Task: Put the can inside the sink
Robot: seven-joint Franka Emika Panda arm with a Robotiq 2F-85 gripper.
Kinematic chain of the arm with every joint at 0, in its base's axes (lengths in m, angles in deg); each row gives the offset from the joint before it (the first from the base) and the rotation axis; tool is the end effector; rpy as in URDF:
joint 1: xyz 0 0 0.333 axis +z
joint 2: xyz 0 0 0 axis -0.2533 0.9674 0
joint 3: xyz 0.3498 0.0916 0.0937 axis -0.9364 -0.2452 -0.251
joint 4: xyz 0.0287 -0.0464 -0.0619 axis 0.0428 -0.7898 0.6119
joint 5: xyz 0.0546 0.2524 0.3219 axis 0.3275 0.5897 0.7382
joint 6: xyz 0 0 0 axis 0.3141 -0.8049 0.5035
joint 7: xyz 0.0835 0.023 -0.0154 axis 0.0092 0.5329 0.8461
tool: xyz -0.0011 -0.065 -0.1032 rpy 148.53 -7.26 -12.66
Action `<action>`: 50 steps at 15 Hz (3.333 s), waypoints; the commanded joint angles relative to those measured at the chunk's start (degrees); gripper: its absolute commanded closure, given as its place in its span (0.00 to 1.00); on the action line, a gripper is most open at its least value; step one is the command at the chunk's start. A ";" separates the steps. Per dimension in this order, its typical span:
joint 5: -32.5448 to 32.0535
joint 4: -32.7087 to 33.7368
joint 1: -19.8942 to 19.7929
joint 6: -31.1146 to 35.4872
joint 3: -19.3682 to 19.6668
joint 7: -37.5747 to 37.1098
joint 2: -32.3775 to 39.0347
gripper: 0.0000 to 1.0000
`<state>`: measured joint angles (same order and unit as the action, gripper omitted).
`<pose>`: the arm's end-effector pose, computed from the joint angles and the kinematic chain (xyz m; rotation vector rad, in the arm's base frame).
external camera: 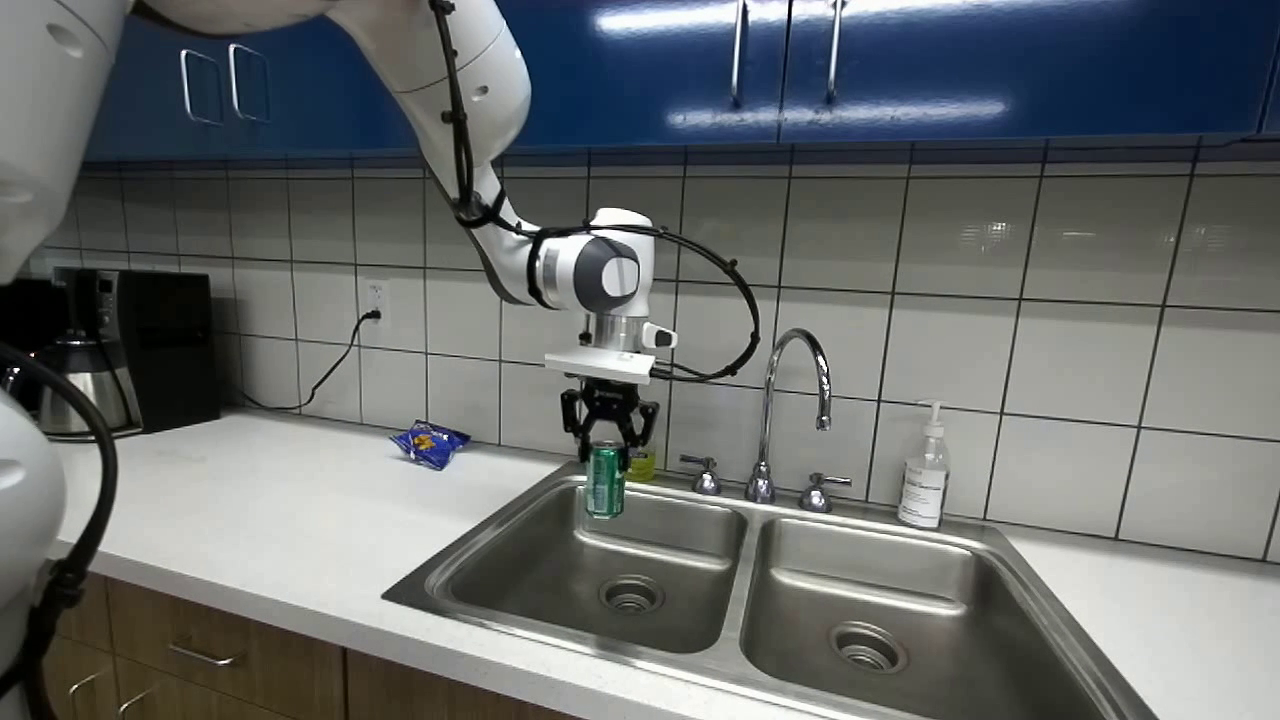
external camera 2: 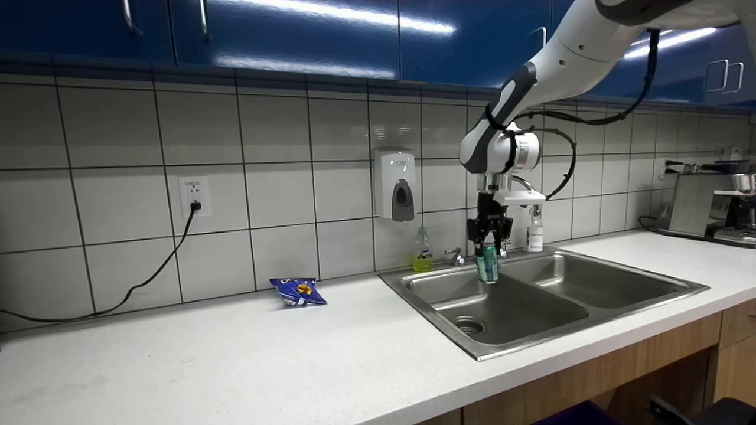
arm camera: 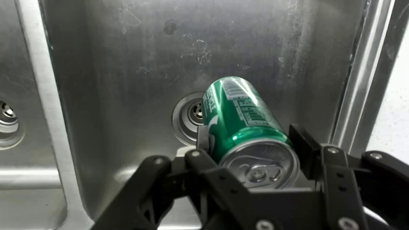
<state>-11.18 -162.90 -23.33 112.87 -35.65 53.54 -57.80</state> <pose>0.6340 -0.1318 0.3487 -3.0968 -0.1333 -0.0879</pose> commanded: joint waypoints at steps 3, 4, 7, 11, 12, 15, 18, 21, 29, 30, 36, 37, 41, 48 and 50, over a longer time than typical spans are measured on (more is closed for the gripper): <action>3.44 -0.54 -2.58 2.17 -0.51 0.72 2.57 0.61; 3.92 -0.55 -2.96 2.62 -0.59 0.90 3.18 0.61; 5.57 -0.35 -4.30 4.96 -0.99 1.89 5.56 0.61; 6.57 0.06 -5.74 7.92 -1.46 2.46 9.03 0.61; 6.75 0.13 -6.09 8.77 -1.62 2.57 9.96 0.61; 6.44 0.31 -6.84 10.51 -2.00 2.63 12.57 0.61; 6.21 0.32 -7.60 11.84 -2.59 2.50 14.56 0.61; 5.96 0.14 -8.16 12.72 -3.10 2.33 15.61 0.61; 5.79 -0.57 -9.07 14.07 -3.56 2.30 15.88 0.61; 5.80 -0.81 -9.10 14.35 -3.62 2.32 15.88 0.61; 5.69 -1.45 -9.22 15.48 -3.93 2.32 16.64 0.61; 5.64 -1.60 -9.22 15.68 -3.94 2.29 16.74 0.61; 5.42 -2.51 -9.15 16.88 -4.06 2.17 16.85 0.61; 5.32 -3.77 -9.06 19.03 -4.46 1.86 17.22 0.61; 5.22 -4.20 -9.00 19.43 -4.53 1.76 16.88 0.10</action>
<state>-5.61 -165.44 -30.65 130.70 -38.38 54.46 -40.08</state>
